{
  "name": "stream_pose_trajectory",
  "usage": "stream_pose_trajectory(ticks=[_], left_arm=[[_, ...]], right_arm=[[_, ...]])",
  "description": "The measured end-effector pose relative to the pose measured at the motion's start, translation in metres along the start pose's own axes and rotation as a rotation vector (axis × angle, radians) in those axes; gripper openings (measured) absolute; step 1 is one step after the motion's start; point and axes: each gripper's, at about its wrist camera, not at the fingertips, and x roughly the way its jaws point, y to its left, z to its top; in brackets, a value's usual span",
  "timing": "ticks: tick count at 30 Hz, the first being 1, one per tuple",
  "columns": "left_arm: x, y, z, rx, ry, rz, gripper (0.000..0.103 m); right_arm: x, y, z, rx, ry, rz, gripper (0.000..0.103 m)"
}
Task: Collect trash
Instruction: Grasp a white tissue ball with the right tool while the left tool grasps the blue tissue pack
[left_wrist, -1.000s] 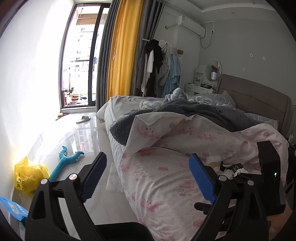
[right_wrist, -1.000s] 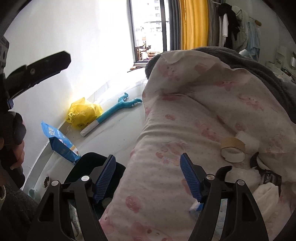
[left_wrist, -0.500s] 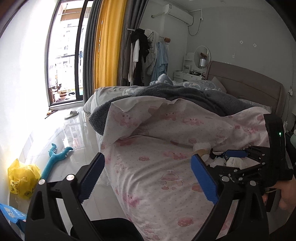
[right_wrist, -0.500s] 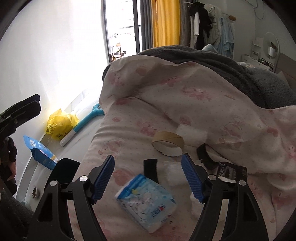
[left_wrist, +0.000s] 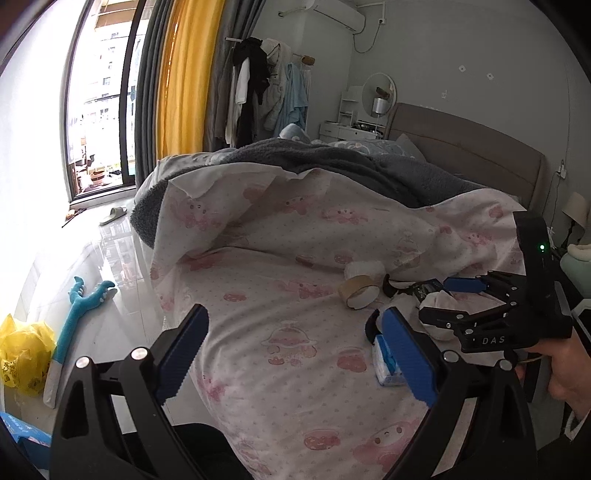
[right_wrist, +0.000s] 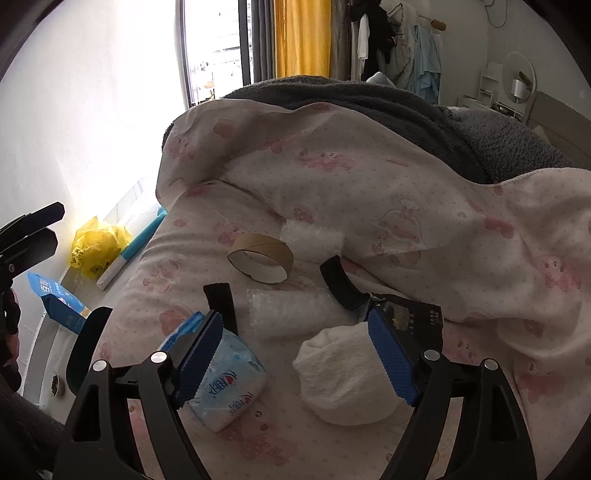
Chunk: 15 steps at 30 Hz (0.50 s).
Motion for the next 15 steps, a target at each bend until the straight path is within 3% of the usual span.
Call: stream_pose_trajectory(ticks=[15], left_arm=[[0.034, -0.057, -0.021, 0.091, 0.124, -0.153, 0.097]], right_arm=[[0.013, -0.039, -0.027, 0.039, 0.088, -0.029, 0.083]])
